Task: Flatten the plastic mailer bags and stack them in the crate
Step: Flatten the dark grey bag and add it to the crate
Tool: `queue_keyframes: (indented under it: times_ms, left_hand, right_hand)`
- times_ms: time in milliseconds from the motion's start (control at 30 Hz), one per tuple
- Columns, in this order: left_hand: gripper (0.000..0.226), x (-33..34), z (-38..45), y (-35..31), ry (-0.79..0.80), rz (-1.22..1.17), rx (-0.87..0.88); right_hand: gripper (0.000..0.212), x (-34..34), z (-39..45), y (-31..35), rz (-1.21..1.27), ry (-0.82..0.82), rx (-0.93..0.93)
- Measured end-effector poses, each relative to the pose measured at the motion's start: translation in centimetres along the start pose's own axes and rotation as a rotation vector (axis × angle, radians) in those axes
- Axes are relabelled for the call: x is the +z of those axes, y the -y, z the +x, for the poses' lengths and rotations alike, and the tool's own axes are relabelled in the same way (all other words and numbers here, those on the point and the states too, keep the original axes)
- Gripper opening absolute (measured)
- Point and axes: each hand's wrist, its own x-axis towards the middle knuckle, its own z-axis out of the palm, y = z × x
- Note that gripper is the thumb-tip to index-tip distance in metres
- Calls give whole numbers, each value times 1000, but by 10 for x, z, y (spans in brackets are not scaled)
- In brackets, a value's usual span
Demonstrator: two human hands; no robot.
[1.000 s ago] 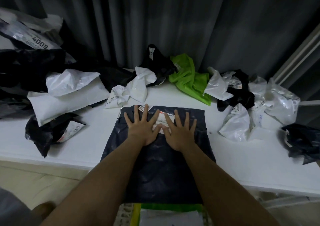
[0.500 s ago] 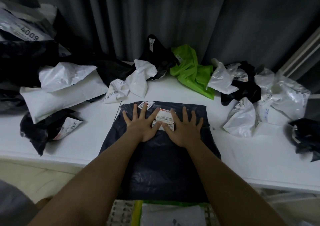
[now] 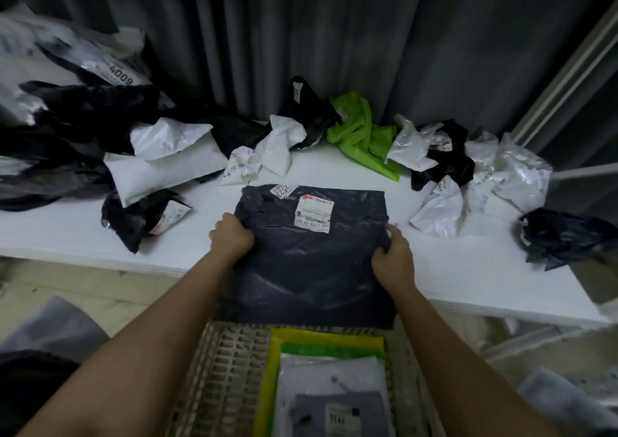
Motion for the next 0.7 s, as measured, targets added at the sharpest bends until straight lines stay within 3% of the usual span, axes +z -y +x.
queue_keyframes:
  times_ms: [133,200,300,400,467,567,633,700]
  left_hand:
    - [18,-17,-15,-5,-147,-287,219]
    - [17,-25,-15,-16,-226,-378,309]
    - [29,-37,-8,-37,-346,-420,419]
    - [51,-37,-6,-50,-509,-307,415]
    - [58,-20,-7,-47,-475,-145,477]
    - [82,19,-15,-32,-195,230,602]
    - [88,40,-14,-28,-110,396,621]
    - [82,49,-12,-35,-113,481,624]
  right_hand:
    - [45,-10,-17,22,79,-214,-222]
    - [43,-15,-15,32,128,-283,-277]
    - [39,-21,5,44,159,-352,-303]
    - [38,-19,33,52,150,-413,-261]
    - [39,-12,52,49,110,-414,-230]
    - [35,-1,69,35,-15,-312,-191]
    - [36,4,76,29,-123,-241,-154]
    - [40,4,77,27,-332,-334,-181]
